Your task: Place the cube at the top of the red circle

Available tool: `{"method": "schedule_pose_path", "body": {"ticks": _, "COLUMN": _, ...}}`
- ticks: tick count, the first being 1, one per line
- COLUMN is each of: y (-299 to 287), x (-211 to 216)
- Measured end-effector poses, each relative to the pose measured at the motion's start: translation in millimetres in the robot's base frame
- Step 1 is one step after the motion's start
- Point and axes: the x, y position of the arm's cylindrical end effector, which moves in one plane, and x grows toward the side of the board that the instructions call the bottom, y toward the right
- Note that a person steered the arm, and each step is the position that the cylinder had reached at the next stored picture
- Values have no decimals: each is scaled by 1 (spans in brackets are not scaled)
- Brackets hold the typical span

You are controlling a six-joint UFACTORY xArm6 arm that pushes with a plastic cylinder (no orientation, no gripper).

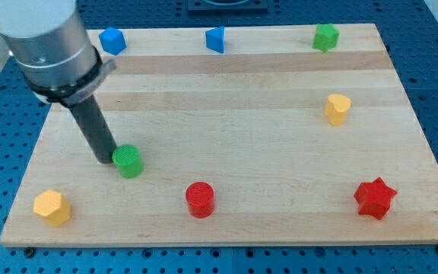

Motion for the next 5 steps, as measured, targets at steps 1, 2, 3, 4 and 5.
{"method": "schedule_pose_path", "body": {"ticks": 1, "y": 11, "x": 3}}
{"method": "schedule_pose_path", "body": {"ticks": 2, "y": 11, "x": -19}}
{"method": "schedule_pose_path", "body": {"ticks": 3, "y": 0, "x": -102}}
{"method": "schedule_pose_path", "body": {"ticks": 4, "y": -37, "x": -167}}
{"method": "schedule_pose_path", "body": {"ticks": 5, "y": -95, "x": -204}}
